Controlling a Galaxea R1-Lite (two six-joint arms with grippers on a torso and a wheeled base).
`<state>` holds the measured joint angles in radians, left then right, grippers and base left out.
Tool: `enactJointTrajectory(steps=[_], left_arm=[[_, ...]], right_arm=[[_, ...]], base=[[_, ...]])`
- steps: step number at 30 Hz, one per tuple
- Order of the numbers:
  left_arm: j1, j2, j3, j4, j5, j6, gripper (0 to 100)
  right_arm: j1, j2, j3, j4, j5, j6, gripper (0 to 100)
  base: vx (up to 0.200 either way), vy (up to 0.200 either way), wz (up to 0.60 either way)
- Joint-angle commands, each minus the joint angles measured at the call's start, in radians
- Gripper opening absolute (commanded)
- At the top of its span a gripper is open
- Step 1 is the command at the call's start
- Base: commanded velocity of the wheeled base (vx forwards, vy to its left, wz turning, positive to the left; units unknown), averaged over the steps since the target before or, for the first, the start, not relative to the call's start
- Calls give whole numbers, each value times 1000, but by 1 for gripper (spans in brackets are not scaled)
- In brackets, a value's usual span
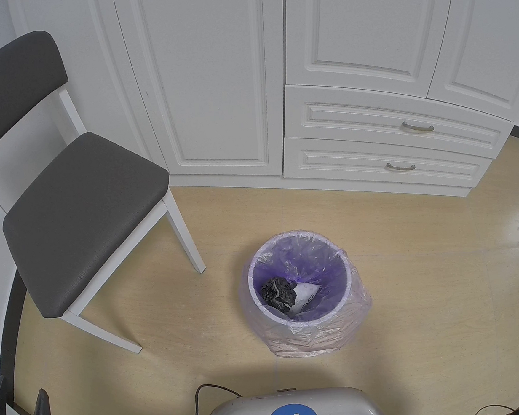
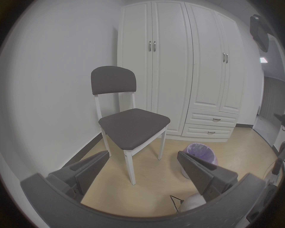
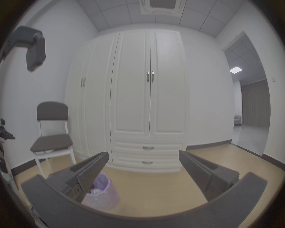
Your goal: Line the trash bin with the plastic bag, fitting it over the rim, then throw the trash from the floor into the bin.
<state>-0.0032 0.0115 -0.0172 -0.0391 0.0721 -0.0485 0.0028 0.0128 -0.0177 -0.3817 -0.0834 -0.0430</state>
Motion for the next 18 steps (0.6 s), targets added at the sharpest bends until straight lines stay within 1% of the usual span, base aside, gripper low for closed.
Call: enactJointTrajectory(steps=[1, 5, 7, 9, 11, 14, 16, 17, 18], left_arm=[[0, -11, 17, 25, -37, 6, 100], [0, -11, 17, 31, -43, 13, 100], [0, -11, 17, 33, -41, 15, 100], [0, -11, 17, 33, -41, 15, 100], [0, -11, 17, 33, -41, 15, 100], [0, -11, 17, 33, -40, 16, 100], [0, -11, 17, 33, -40, 18, 100], [0, -11, 17, 33, -40, 18, 100], [0, -11, 17, 35, -40, 19, 100]], right_arm=[[0, -13, 18, 119, -1, -31, 100], [0, -13, 18, 190, 11, -38, 100], [0, -13, 18, 228, 45, -40, 100], [0, -13, 18, 257, 60, -40, 100], [0, -13, 18, 303, 62, -38, 100], [-3, -13, 18, 317, 67, -34, 100], [-3, -13, 18, 334, 96, -23, 100], [-3, -13, 18, 334, 96, -23, 100], [-3, -13, 18, 362, 119, -11, 100]], base=[[0, 0, 0], [0, 0, 0], [0, 0, 0], [0, 0, 0], [0, 0, 0], [0, 0, 0], [0, 0, 0], [0, 0, 0], [0, 0, 0]])
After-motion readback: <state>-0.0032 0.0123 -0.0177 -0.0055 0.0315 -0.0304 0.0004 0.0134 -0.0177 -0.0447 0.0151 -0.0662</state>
